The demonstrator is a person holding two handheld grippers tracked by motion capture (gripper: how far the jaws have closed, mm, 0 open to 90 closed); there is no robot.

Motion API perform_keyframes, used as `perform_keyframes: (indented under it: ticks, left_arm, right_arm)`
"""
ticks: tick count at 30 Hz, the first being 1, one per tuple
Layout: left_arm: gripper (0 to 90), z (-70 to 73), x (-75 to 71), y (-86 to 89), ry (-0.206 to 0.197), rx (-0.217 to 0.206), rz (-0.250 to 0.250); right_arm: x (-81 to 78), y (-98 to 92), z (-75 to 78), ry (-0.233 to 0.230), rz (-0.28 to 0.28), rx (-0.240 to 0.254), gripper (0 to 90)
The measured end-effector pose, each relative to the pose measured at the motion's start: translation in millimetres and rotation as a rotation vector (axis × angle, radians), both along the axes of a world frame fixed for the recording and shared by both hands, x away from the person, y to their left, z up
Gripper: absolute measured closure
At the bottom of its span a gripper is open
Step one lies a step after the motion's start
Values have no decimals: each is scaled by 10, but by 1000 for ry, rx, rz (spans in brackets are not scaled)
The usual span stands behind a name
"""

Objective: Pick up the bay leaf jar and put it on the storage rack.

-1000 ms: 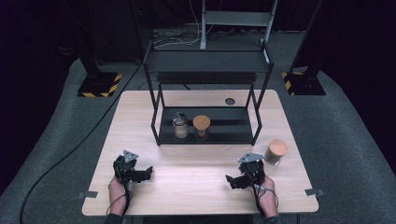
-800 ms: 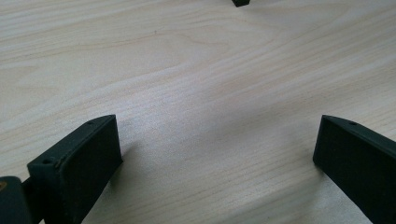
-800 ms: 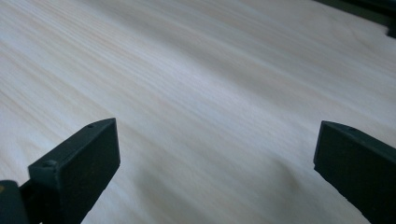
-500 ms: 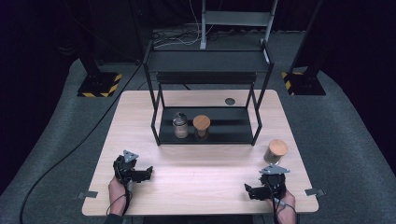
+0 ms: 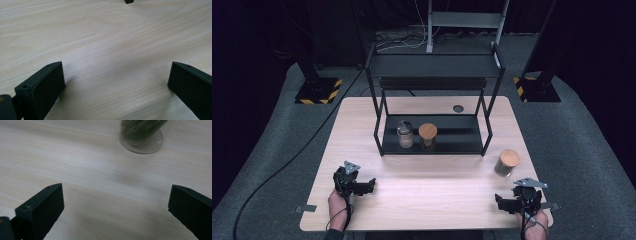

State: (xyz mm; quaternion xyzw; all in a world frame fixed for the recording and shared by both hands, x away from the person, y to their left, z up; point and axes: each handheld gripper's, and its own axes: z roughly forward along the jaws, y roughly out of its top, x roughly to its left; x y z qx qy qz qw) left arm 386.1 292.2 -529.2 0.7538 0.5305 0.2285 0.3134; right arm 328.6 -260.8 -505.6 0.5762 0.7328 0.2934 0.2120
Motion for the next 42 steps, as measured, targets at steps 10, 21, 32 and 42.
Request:
perform_keyframes:
  ticks: [10, 21, 32, 42]
  left_arm:
    - [4, 1, 2, 4, 3, -1, -1]
    - [4, 0, 3, 5, 4, -2, -1]
    - [4, 0, 4, 7, 5, -2, -2]
    - [4, -1, 5, 7, 5, -4, -2]
  right_arm:
    - [316, -123, 99, -46, -35, 19, 0]
    - [719, -65, 160, -64, 16, 22, 0]
    - [905, -16, 113, -103, 5, 15, 0]
    - [898, -33, 96, -135, -16, 13, 173]
